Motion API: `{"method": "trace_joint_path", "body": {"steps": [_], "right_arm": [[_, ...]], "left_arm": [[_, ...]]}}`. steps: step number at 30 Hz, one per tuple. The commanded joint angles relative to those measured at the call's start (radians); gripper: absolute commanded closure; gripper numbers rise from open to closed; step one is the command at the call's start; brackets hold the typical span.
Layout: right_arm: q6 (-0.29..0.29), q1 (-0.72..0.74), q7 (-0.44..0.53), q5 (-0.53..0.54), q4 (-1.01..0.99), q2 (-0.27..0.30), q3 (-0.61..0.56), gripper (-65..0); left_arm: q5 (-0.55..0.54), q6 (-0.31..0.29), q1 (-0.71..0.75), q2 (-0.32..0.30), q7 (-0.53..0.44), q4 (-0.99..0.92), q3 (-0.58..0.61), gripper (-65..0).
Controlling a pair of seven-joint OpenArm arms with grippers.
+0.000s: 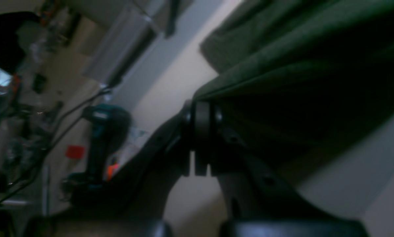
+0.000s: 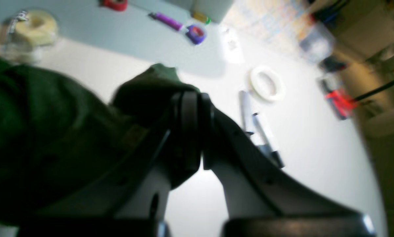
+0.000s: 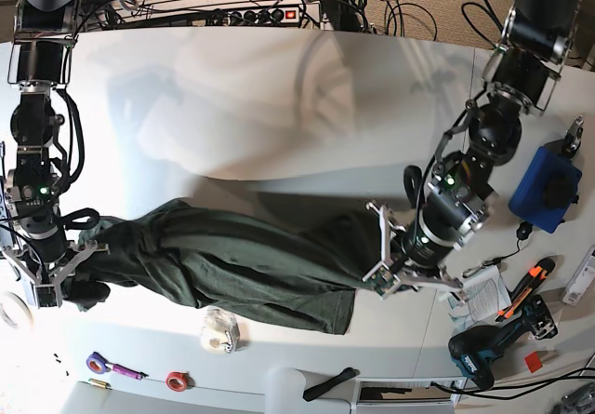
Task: Layout the t-shirt on the table in an organized manner, then fold the t-shirt properly
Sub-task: 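Lift the shirt with both grippers and stretch it between them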
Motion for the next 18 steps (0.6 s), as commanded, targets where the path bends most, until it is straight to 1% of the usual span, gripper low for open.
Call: {"method": "trace_joint_path", "body": {"steps": [1,3,4,6,9,12,16,18], "right_arm": [[-0.026,0.029,0.047,-0.034,0.008,0.022,0.017,0.0],[-0.053,0.044,0.070,-0.055,-0.030,0.022,0.017,0.0],[-0.057,0.062,0.081,-0.054,-0.064,0.020,0.017,0.0],[-0.057,0.116,0.108,-0.051,-0.159,0.008,0.017,0.0],[-0.054,0.231,0.172,-0.015,-0.332,-0.017,0.017,0.0],[-0.024,0.372,0.190,0.034,-0.504,-0.042,0.016,0.0],[0.034,0.531,0.190,0.106,-0.687,-0.083,0.015,0.0],[0.046,0.594,0.188,0.118,-0.756,-0.112,0.015,0.0]], "left_arm": [[0.029,0.023,-0.042,-0.017,-0.023,0.015,-0.012,0.0],[0.034,0.034,-0.073,-0.028,-0.024,0.011,-0.018,0.0],[0.034,0.042,-0.092,-0.027,-0.024,0.004,-0.025,0.0],[0.020,0.047,-0.130,-0.026,-0.054,-0.024,-0.037,0.0],[-0.013,0.043,-0.192,-0.020,-0.085,-0.088,-0.041,0.0],[-0.040,0.036,-0.265,0.000,-0.109,-0.176,-0.041,0.0],[-0.054,0.036,-0.360,0.035,-0.145,-0.316,-0.041,0.0],[-0.062,0.009,-0.407,0.052,-0.174,-0.394,-0.041,0.0]]}}
